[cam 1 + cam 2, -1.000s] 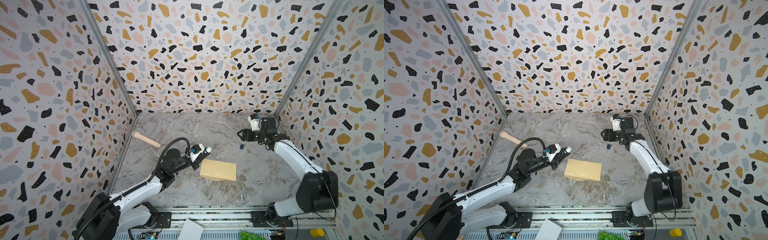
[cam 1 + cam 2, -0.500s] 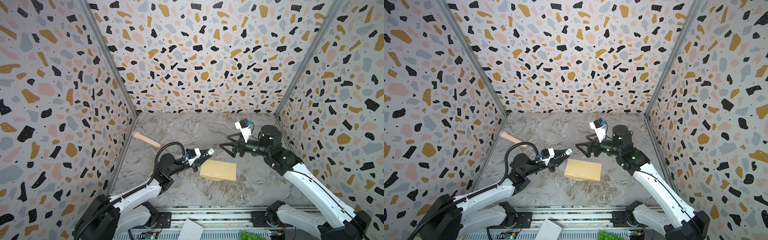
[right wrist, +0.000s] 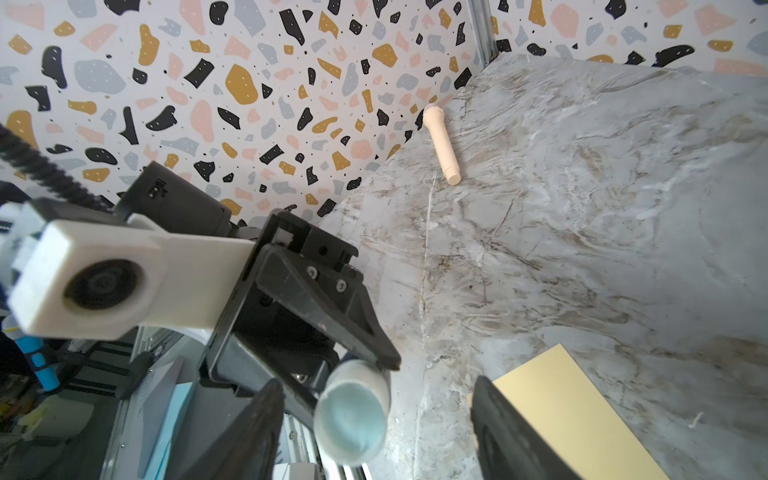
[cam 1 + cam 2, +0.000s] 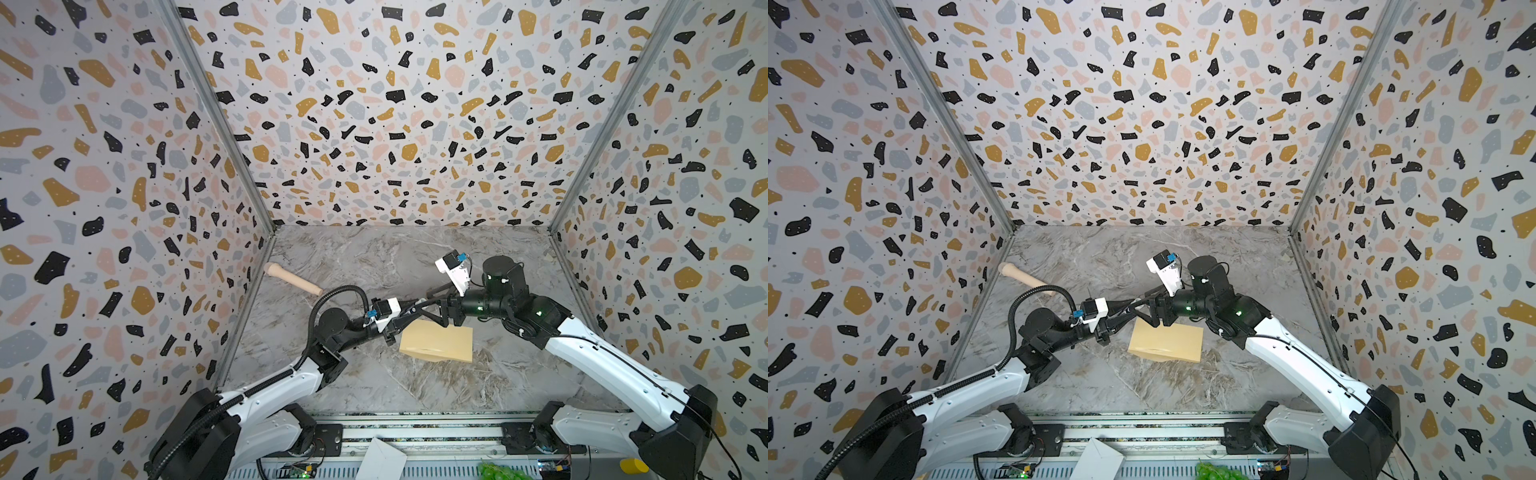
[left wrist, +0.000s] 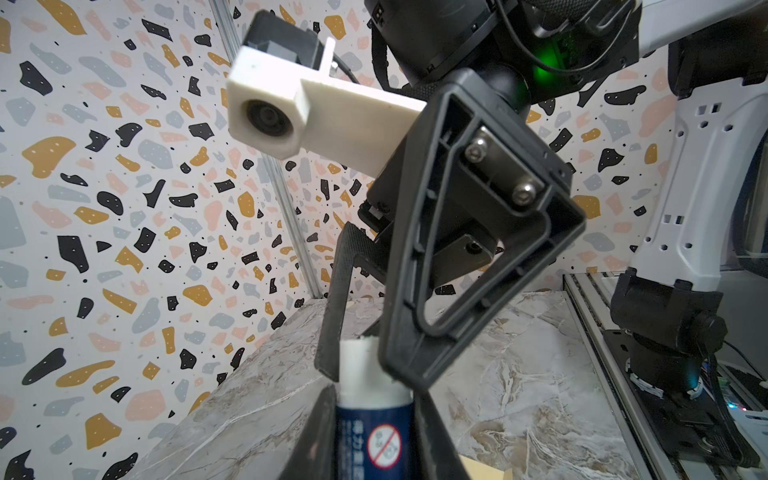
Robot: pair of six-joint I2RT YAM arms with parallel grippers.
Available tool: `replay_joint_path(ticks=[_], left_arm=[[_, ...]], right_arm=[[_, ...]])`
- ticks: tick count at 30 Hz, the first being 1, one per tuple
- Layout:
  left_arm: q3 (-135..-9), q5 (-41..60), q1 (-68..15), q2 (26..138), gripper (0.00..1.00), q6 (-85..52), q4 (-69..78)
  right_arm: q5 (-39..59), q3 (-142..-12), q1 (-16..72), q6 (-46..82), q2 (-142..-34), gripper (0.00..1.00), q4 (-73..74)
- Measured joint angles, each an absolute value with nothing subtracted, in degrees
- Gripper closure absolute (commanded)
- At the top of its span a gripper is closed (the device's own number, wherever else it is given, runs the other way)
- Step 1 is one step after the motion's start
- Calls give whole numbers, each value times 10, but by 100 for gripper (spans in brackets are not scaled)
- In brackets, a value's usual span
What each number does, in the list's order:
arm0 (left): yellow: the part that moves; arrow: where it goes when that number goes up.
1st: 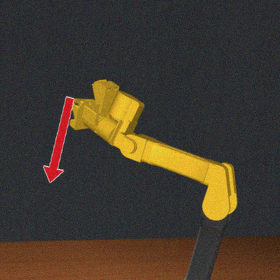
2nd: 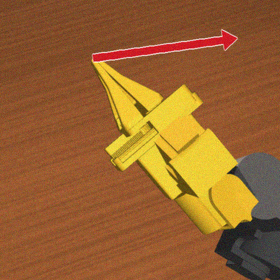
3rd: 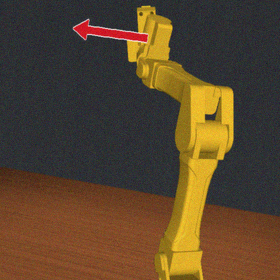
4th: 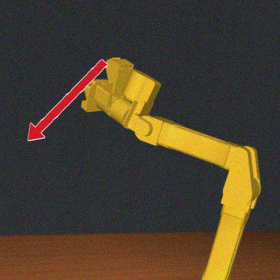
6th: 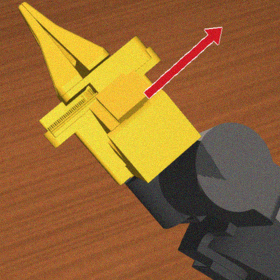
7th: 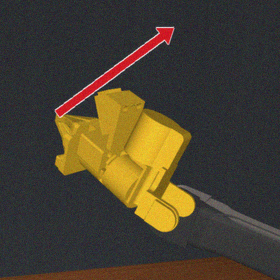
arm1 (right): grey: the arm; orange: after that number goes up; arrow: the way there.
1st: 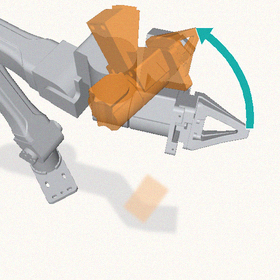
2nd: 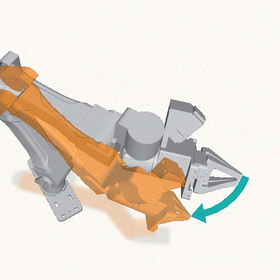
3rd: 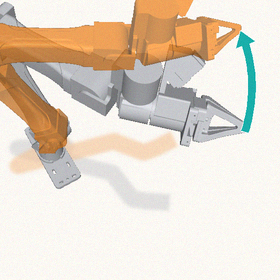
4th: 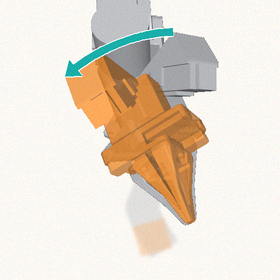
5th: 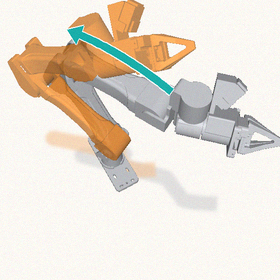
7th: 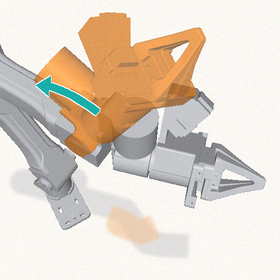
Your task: Place the letter into the envelope and seal it
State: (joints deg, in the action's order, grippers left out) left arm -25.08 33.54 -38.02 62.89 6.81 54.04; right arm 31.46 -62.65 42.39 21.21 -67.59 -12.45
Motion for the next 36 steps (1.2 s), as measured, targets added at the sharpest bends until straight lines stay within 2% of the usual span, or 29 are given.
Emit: replay_joint_path(ticks=[12, 16, 17, 23, 26, 29, 36], left_arm=[[-251, 320, -380, 625, 100, 75, 519], [-251, 318, -380, 625, 100, 77, 514], [-251, 316, -380, 625, 92, 78, 513], [-263, 300, -382, 625, 49, 83, 479], [-277, 284, -383, 625, 34, 83, 444], [-289, 270, -383, 626, 29, 83, 407], [-321, 270, -383, 626, 30, 83, 327]], right_arm=[[301, -640, 443, 219, -701, 90, -125], [300, -640, 444, 220, -701, 98, -127], [300, -640, 444, 219, -701, 100, -128], [295, -649, 444, 189, -704, 100, -150], [289, -672, 444, 153, -708, 100, -175], [278, -709, 444, 98, -713, 100, -214], [249, -808, 444, -37, -754, 100, -330]])
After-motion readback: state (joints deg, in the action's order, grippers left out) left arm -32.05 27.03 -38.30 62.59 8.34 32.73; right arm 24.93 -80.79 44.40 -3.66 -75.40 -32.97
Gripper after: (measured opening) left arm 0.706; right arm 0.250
